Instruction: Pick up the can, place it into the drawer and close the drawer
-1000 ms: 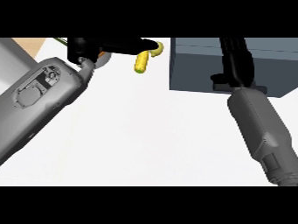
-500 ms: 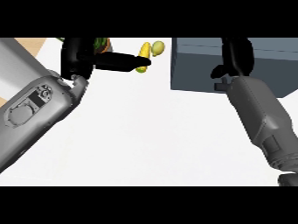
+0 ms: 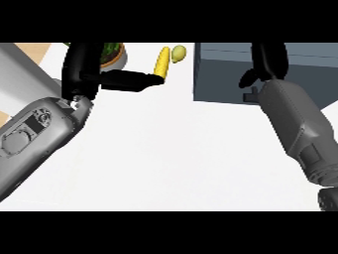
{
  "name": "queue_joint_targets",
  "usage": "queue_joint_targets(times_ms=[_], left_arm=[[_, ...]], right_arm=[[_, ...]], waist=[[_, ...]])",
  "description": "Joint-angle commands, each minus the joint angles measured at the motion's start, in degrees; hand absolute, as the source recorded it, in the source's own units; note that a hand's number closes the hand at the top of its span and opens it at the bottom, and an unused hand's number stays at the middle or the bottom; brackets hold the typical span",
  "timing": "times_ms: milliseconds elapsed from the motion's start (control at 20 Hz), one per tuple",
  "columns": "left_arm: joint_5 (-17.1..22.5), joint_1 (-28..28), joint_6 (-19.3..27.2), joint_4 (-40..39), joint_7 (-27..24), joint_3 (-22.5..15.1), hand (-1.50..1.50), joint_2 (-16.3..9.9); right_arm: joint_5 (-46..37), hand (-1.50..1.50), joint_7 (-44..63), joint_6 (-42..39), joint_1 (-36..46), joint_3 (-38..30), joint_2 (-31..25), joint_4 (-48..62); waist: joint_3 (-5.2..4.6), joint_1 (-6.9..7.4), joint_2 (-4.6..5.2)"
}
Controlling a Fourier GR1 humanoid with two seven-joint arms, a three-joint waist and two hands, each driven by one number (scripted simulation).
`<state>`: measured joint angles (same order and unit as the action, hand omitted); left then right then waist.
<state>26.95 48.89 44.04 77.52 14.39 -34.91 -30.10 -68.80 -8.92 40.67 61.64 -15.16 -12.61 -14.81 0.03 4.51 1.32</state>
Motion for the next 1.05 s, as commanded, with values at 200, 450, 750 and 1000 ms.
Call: queue_joint_targets(times_ms=[200, 450, 750, 1000], left_arm=[[-0.5, -2.6, -0.4, 0.5, -0.9, 1.5, -1.5, -0.9], [-0.6, -6.7, -1.3, 1.8, -3.2, 2.1, -1.5, -1.9], [0.0, -8.6, -1.9, 3.1, -2.6, 3.8, -1.5, -3.2], [-1.3, -8.3, -2.1, 3.6, -2.3, 4.2, -1.5, -1.9]], right_arm=[[11.9, -1.5, -10.2, -1.2, 3.9, -9.0, 5.3, -2.6], [18.8, -1.5, -15.0, -6.7, 5.7, -14.6, 5.2, -3.6], [28.6, -1.5, -18.4, -13.0, 7.0, -22.4, 7.4, -4.4], [30.7, -1.5, -22.1, -14.7, 6.8, -24.2, 5.7, -3.1]], waist=[[0.25, 0.37, 0.28], [0.14, -0.52, -0.2], [0.12, -1.36, -0.72], [0.08, -1.65, -0.17]])
